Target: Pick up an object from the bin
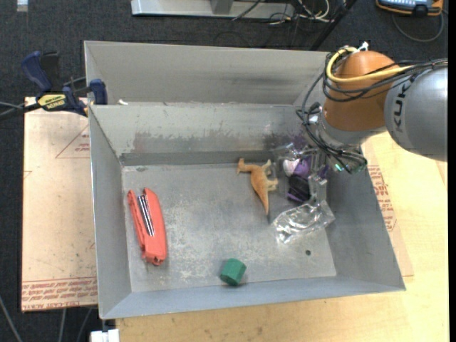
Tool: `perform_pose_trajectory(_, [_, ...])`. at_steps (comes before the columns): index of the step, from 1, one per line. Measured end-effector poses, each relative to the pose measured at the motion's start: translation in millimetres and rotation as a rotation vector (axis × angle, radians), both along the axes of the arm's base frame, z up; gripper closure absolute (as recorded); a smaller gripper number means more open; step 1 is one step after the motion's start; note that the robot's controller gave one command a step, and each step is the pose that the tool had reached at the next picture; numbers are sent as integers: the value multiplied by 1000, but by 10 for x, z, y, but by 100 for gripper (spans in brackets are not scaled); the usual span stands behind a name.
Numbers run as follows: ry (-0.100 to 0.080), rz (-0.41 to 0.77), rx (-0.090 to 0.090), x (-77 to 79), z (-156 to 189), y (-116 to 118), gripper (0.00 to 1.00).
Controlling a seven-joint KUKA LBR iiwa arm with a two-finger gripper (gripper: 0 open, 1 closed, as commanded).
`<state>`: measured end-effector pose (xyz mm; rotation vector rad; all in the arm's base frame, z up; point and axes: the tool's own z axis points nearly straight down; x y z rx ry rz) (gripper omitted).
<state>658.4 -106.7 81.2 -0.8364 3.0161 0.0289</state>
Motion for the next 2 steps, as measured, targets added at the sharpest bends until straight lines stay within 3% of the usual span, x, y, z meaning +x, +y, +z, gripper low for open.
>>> perform_pose_trajectory(1, [2,-7,2,-111,-111,80,100])
perform_pose_trajectory(2, [2,-8,2,-111,-111,80,100])
